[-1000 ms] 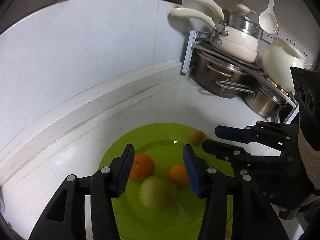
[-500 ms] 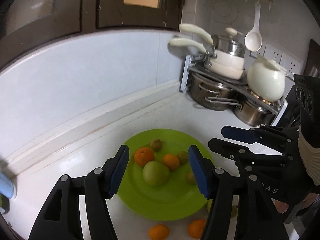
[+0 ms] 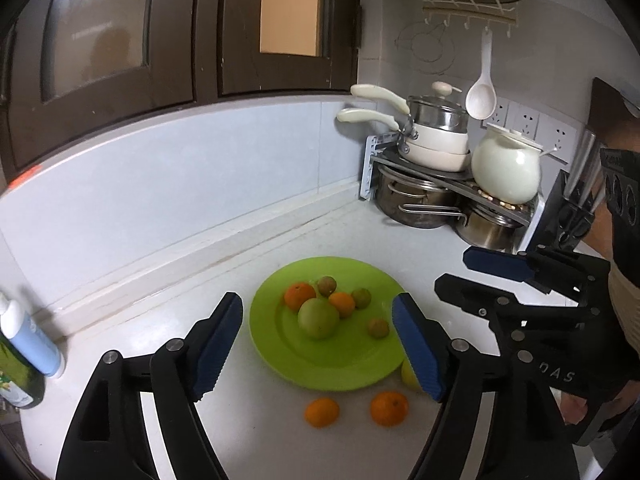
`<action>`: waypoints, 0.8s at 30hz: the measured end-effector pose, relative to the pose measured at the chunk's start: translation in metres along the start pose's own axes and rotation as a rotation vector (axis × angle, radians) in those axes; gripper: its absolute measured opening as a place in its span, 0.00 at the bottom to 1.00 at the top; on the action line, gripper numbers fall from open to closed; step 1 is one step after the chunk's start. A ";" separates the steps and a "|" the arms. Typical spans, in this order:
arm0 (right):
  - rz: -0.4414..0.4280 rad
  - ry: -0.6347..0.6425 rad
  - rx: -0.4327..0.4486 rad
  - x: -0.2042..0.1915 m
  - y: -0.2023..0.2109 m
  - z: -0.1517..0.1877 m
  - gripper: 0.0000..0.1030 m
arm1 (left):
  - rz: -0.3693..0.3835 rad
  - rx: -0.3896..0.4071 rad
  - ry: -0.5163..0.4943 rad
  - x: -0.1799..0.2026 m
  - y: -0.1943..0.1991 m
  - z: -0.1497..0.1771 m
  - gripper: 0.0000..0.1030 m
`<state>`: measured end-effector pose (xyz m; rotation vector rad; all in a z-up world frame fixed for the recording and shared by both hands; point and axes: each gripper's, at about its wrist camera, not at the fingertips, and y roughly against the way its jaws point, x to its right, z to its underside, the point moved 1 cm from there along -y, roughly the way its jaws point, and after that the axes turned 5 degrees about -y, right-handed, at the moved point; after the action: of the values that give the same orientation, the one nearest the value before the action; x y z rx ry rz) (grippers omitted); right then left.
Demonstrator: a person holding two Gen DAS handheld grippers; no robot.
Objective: Organize fruits
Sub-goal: 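Lift both open tools off the plate toward the remaining loose fruits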
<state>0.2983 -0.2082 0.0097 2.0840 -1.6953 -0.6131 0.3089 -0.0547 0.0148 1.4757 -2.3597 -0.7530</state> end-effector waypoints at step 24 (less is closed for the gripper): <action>0.079 -0.012 -0.014 -0.055 0.043 0.068 0.52 | 0.033 -0.039 -0.131 -0.005 0.042 0.070 0.80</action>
<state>0.2159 -0.1641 -0.0177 1.9974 -1.7652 -0.6129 0.2468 -0.0150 -0.0205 1.4085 -2.4423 -0.9083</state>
